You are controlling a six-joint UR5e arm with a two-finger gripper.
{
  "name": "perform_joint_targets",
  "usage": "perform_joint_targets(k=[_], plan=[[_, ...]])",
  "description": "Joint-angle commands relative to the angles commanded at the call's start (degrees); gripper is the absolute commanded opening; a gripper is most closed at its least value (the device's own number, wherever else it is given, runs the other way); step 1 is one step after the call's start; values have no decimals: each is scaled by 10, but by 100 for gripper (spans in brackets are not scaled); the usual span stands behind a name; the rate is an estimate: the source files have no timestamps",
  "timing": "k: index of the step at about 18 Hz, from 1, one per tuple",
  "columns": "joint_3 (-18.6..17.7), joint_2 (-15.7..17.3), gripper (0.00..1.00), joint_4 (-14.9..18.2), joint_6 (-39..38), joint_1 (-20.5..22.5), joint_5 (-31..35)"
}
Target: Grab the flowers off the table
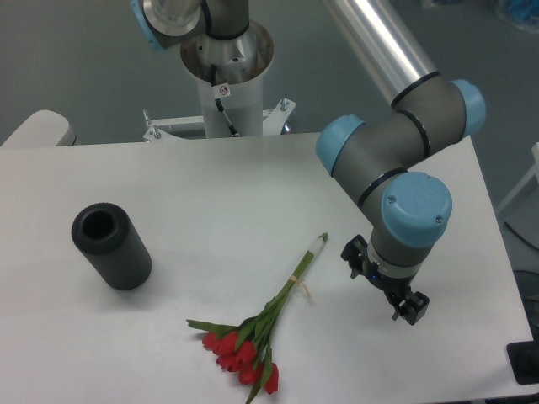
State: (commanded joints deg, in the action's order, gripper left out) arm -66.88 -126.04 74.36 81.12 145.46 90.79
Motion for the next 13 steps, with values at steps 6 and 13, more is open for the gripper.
perform_joint_targets(k=[6, 13], plan=[[0, 0, 100, 0, 0, 0, 0], [-39, 17, 100, -29, -15, -11, -4]])
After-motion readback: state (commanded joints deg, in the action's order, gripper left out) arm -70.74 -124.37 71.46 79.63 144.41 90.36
